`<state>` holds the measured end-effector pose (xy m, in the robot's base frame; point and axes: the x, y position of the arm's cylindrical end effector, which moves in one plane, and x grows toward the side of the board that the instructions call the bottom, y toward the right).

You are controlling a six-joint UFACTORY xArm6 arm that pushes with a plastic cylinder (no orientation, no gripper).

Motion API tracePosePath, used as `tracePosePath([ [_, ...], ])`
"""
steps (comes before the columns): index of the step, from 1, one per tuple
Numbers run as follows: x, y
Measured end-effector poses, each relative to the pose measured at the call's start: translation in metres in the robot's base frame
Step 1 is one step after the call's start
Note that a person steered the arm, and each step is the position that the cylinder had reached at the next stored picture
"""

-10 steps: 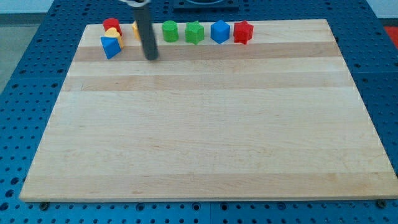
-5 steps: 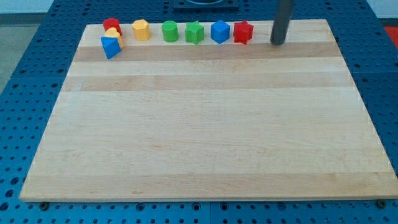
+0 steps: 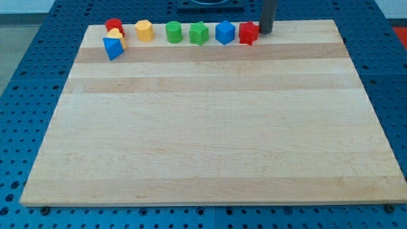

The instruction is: Move red star towards blue triangle

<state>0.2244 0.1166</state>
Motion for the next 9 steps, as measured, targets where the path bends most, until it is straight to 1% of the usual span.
tracePosePath([
  [1, 0.0, -0.015],
  [2, 0.012, -0.026],
  [5, 0.06, -0.093],
  [8, 0.11, -0.146],
  [9, 0.11, -0.173],
])
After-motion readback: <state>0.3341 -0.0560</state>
